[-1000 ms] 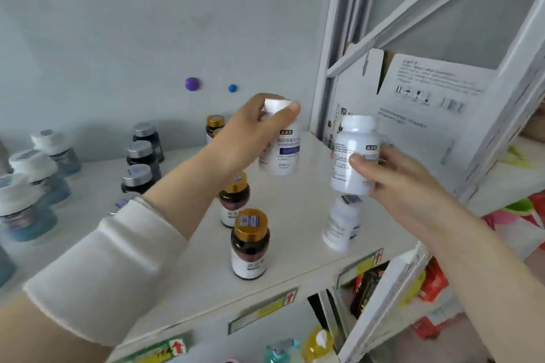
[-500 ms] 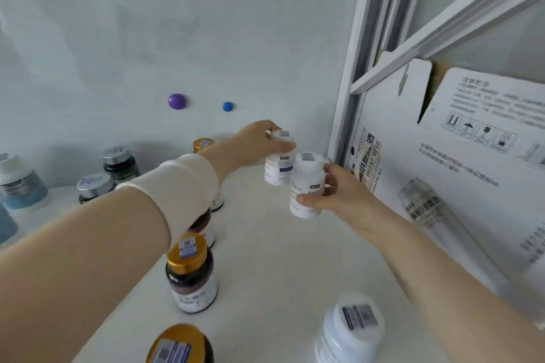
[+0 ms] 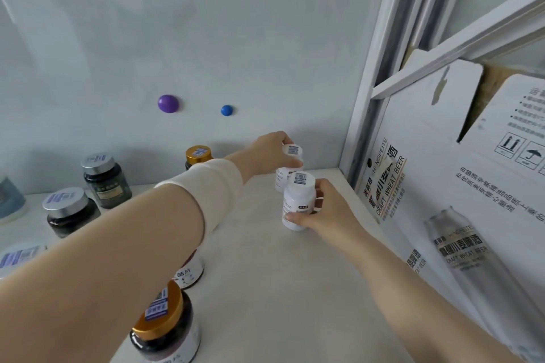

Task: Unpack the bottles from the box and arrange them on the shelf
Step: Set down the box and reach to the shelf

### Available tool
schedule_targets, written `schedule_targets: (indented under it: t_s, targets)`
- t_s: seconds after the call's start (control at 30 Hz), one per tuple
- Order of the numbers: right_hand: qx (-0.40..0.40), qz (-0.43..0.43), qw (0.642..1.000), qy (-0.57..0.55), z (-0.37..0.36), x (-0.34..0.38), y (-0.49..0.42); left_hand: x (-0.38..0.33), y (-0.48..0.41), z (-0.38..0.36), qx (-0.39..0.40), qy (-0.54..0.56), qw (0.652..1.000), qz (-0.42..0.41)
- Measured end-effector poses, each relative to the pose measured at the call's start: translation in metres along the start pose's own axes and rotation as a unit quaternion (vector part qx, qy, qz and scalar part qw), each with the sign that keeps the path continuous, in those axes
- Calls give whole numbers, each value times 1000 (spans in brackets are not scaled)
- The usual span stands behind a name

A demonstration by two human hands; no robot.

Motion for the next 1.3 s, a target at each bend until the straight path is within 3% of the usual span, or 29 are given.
schedule_targets:
  t_s: [0.23, 0.43, 0.6, 0.77, 0.93, 1.07, 1.3]
  targets:
    - [-10, 8, 1000, 14, -2, -3, -3, 0, -7, -3, 3, -10, 1000, 7]
    - [31, -13, 999, 20, 6, 15, 5, -13, 15, 12, -25, -37, 999, 18]
    - [26, 12, 999, 27, 24, 57, 26, -27, 63, 54, -70, -182, 981, 20]
    - [3, 98, 989, 111, 16, 110, 58, -43, 148, 94, -123, -343, 930, 52]
    - [34, 210, 939, 269, -48, 158, 108, -40, 256, 126, -109, -477, 865, 113]
    - [107, 283, 873, 381, -130, 201, 157, -17, 350, 160, -106, -580, 791, 166]
    - [178, 431, 788, 400, -313, 296, 276, 55, 568, 249, -121, -585, 731, 330]
Point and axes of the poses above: each hand's wrist, its own y-axis away from the middle knuckle, its own z-axis out of the back of the hand, x = y × z, the point moved 1 cm from there along -y, towards the middle knuckle, and after that the axes turned 3 degrees about -z, right-handed, at the moved point
